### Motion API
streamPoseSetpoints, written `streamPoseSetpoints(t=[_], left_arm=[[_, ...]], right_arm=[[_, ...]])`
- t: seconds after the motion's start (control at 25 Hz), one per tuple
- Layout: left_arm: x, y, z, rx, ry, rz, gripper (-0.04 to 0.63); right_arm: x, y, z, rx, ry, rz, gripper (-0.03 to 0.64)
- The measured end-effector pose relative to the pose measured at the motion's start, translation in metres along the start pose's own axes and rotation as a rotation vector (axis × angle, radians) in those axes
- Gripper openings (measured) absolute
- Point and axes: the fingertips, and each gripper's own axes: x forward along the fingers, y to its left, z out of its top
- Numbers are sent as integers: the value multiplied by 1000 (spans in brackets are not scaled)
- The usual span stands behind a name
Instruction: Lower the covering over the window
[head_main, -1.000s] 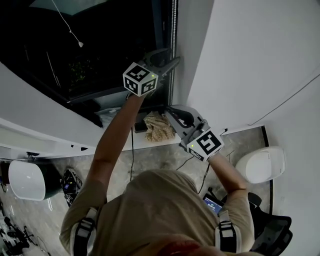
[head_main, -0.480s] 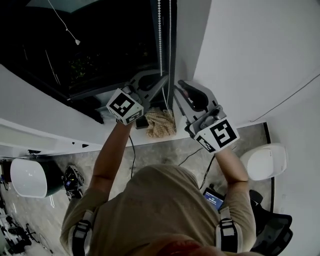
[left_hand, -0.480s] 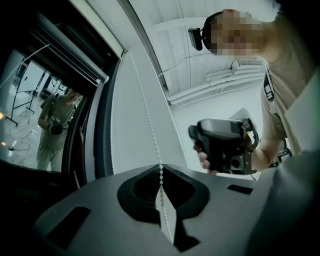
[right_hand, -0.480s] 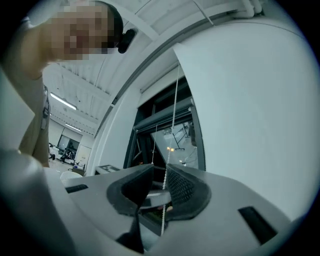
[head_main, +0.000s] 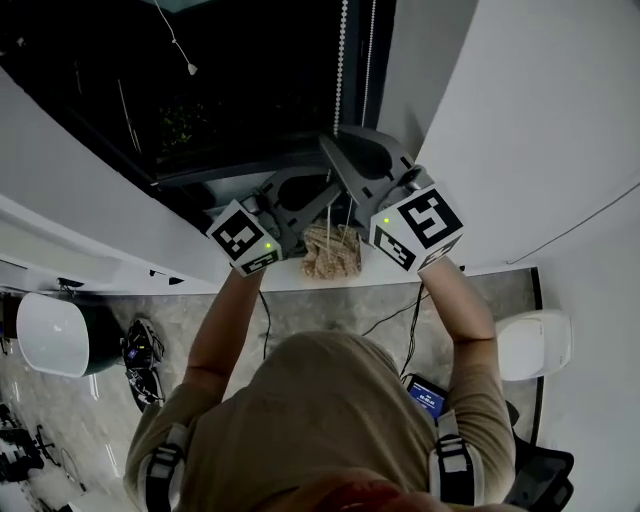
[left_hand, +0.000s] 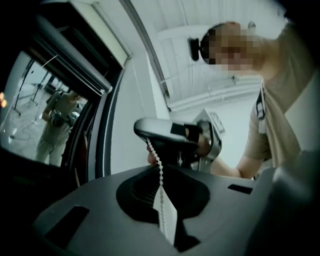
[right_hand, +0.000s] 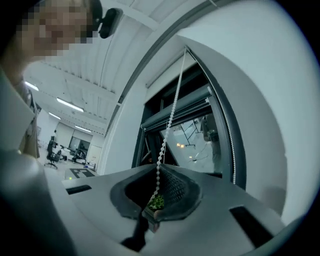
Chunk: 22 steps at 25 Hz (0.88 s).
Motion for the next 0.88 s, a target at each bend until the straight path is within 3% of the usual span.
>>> streamPoseSetpoints(t=[0.04, 0.08, 0.12, 0.28, 0.36, 0.44, 0.56, 0.72, 0.76, 0.8, 0.88], left_arm=[[-8, 1, 8, -67, -58, -20, 24], [-17, 5, 15, -124, -111, -26, 151], [-23, 13, 24, -157, -151, -16, 224], [-17, 27, 70, -142, -224, 0, 224], [-1, 18, 84, -89, -171, -15, 222], [10, 8, 85, -19, -98, -7, 36], [14, 2, 78, -34, -79, 5, 25], [14, 15, 54, 2, -63, 59, 23], [8, 18, 46, -14, -65, 69, 23], [-2, 17, 39, -43, -65, 77, 23], [-18, 9, 24, -102, -58, 87, 23]], right_arm=[[-3, 2, 0, -33, -11, -13, 14], [-6, 2, -3, -55, -12, -23, 12], [-9, 3, -9, -53, 3, -24, 12], [-21, 27, -67, -16, 146, 18, 12], [-28, 38, -83, 2, 172, 29, 12], [-33, 42, -82, 17, 164, 23, 12], [-42, 42, -84, 32, 165, 25, 12], [-47, 42, -99, 23, 174, 54, 14], [-52, 42, -98, 55, 152, 47, 50], [-59, 42, -91, 111, 114, 32, 164], [-70, 36, -55, 190, 15, -2, 187]])
